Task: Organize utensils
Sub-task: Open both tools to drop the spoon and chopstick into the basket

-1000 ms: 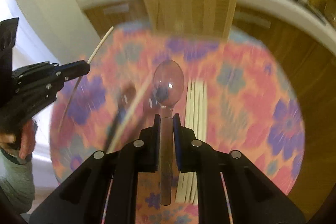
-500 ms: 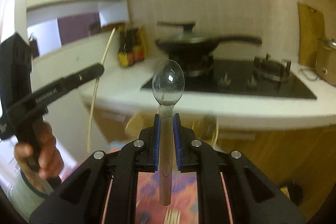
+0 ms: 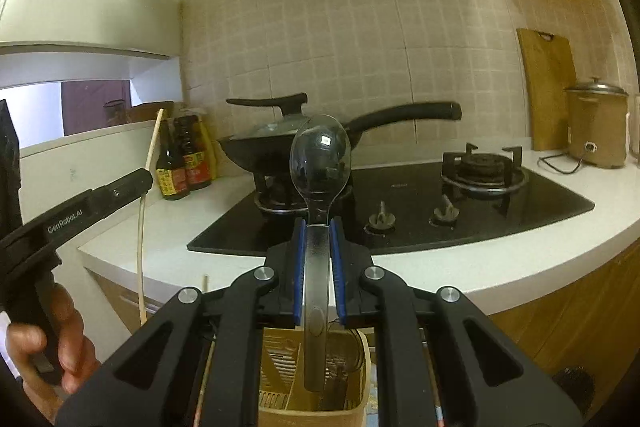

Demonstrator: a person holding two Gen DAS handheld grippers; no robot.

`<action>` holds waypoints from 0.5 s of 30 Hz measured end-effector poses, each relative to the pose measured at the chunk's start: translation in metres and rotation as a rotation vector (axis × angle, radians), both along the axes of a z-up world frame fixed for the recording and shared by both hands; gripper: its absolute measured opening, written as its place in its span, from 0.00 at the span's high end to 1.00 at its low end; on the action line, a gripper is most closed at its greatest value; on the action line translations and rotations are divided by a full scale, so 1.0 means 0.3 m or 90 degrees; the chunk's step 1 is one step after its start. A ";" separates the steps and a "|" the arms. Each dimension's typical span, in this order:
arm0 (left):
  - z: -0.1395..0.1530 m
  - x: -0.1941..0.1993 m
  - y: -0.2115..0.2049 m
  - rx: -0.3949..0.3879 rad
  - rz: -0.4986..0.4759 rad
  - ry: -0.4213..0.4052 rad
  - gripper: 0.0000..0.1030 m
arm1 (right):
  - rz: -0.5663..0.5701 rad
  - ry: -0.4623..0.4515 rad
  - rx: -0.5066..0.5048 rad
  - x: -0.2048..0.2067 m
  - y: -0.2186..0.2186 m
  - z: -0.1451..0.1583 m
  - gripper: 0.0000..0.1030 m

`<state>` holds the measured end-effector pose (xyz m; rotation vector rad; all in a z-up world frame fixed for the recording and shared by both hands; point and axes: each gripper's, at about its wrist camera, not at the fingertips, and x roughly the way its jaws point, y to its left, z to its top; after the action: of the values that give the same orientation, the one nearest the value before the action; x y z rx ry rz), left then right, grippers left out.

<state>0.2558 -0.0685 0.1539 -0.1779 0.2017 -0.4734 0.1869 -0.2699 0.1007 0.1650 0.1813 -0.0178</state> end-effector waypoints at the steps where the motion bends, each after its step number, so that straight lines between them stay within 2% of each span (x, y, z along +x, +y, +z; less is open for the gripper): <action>1: -0.012 0.003 -0.004 0.001 0.005 -0.001 0.96 | -0.001 0.001 0.000 0.007 0.000 -0.010 0.90; 6: -0.059 -0.012 0.000 0.004 0.008 -0.014 0.95 | 0.003 0.004 -0.002 0.013 0.008 -0.062 0.90; 9: -0.083 -0.034 0.026 -0.004 -0.013 0.001 0.81 | 0.014 0.015 0.003 -0.012 0.006 -0.074 0.88; 11: -0.093 -0.057 0.042 0.001 -0.018 0.006 0.76 | 0.021 0.020 0.012 -0.047 0.004 -0.073 0.78; 12: -0.095 -0.072 0.050 0.006 -0.023 0.011 0.69 | 0.022 0.024 0.016 -0.075 0.000 -0.072 0.67; 13: -0.097 -0.087 0.059 0.010 -0.028 0.016 0.59 | 0.020 0.025 0.016 -0.095 0.001 -0.071 0.51; 14: -0.097 -0.114 0.074 0.014 -0.034 0.020 0.54 | 0.016 0.027 0.013 -0.130 0.001 -0.067 0.46; 15: -0.094 -0.138 0.087 0.016 -0.040 0.021 0.46 | 0.015 0.027 0.009 -0.149 0.003 -0.064 0.46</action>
<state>0.2143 -0.0425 0.1257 -0.1552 0.2462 -0.5309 0.1423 -0.2691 0.0814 0.1770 0.2259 0.0040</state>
